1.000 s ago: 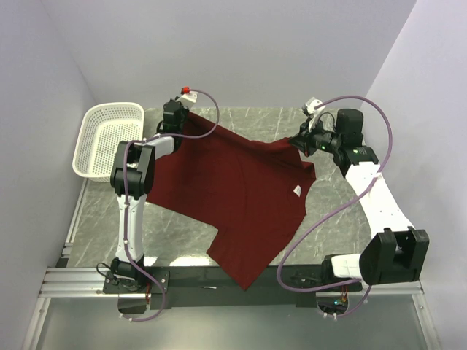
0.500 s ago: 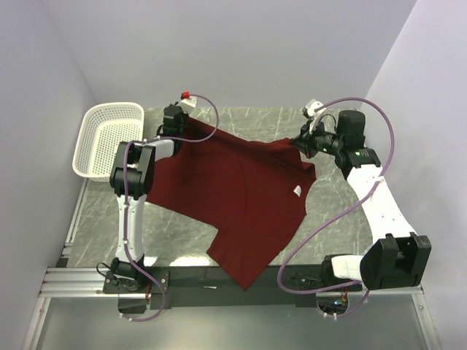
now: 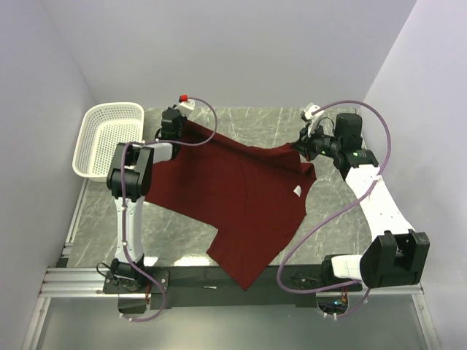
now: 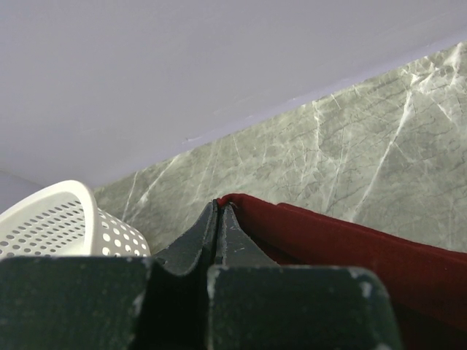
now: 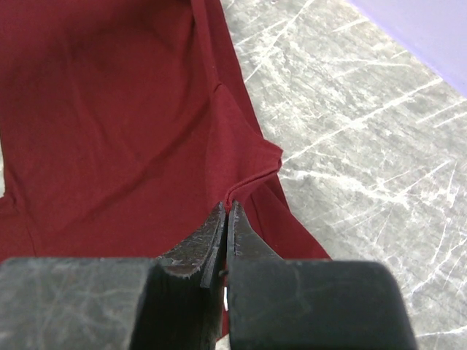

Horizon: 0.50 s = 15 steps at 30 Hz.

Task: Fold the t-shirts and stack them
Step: Fold the tshirt

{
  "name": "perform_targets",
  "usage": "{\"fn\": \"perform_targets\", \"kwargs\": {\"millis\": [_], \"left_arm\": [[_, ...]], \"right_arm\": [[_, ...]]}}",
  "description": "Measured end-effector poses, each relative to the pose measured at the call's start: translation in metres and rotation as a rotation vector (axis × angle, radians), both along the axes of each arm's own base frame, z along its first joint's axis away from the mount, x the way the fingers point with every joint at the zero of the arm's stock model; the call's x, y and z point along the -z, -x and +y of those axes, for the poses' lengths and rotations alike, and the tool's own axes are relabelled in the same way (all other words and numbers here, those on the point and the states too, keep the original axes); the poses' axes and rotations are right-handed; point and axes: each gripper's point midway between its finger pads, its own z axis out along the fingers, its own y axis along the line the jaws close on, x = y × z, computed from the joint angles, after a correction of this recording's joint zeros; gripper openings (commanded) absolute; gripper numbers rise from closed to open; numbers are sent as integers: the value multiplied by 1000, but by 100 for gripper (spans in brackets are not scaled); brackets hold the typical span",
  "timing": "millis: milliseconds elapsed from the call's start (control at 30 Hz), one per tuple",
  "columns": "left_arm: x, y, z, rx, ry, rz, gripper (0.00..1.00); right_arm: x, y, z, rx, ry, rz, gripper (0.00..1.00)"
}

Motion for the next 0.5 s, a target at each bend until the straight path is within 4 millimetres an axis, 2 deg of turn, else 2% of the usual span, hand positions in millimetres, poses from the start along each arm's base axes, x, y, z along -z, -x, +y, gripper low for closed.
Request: {"fn": "perform_targets", "kwargs": {"millis": [500], "left_arm": [[3, 7, 3, -9, -2, 5, 0]], "right_arm": [[6, -5, -4, 21, 20, 8, 0]]}}
